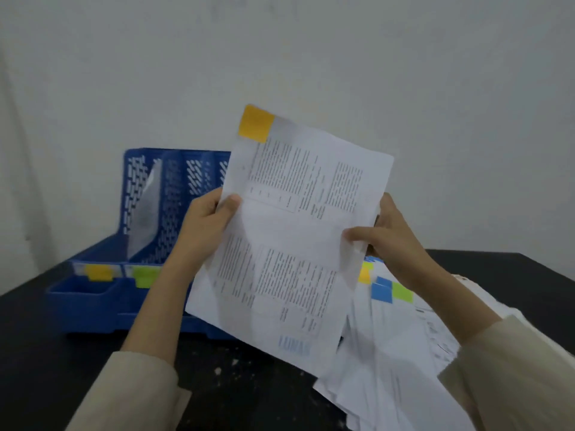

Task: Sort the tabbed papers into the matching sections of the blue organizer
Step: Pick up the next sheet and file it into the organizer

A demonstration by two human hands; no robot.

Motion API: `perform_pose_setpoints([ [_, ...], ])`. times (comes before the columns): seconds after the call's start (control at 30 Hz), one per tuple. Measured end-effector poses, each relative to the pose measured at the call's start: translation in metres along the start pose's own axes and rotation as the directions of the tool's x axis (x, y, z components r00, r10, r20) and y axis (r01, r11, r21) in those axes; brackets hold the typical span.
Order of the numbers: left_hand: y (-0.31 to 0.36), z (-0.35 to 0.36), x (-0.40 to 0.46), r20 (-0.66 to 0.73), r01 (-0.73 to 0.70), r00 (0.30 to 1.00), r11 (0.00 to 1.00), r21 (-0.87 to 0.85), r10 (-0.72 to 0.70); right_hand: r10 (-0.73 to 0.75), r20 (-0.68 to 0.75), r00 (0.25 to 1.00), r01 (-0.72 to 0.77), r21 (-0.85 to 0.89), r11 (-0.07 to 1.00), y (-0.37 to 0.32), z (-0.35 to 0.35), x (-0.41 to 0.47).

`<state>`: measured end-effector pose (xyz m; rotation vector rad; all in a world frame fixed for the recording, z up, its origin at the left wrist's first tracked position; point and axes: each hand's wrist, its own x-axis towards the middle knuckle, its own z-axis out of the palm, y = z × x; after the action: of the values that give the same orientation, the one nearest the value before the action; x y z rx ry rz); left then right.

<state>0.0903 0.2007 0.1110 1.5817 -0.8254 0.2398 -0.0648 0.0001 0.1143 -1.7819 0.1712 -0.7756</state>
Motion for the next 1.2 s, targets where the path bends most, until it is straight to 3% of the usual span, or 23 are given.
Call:
perform_pose_setpoints([
  [0.27, -0.016, -0.092, -0.003, -0.253, -0.008, 0.966, 0.990, 0.142, 0.044, -0.130, 0.211, 0.969, 0.123, 0.045, 0.991, -0.017, 0.089, 0.021],
  [0.5, -0.030, -0.140, -0.018, -0.405, 0.070, 0.913, 0.957, 0.283, 0.053, -0.124, 0.364, 0.923, 0.118, 0.038, 0.992, -0.019, 0.150, 0.033],
  [0.77, -0.016, -0.197, -0.025, -0.436, 0.112, 0.872, 0.777, 0.620, 0.222, -0.096, 0.468, 0.879, 0.191, -0.160, 0.968, -0.030, 0.194, 0.033],
  [0.87, 0.003, -0.209, -0.024, -0.438, 0.095, 0.832, 0.691, 0.716, 0.340, -0.093, 0.496, 0.863, 0.189, -0.147, 0.971, -0.044, 0.211, 0.032],
  [1.03, 0.024, -0.210, -0.015, -0.450, 0.055, 0.714, 0.598, 0.799, 0.536, -0.071, 0.450, 0.890, 0.022, 0.114, 0.993, -0.078, 0.245, 0.040],
  [1.2, 0.026, -0.201, -0.002, -0.538, 0.125, 0.618, 0.604, 0.787, 0.573, -0.209, 0.455, 0.866, 0.250, -0.030, 0.968, -0.091, 0.261, 0.056],
])
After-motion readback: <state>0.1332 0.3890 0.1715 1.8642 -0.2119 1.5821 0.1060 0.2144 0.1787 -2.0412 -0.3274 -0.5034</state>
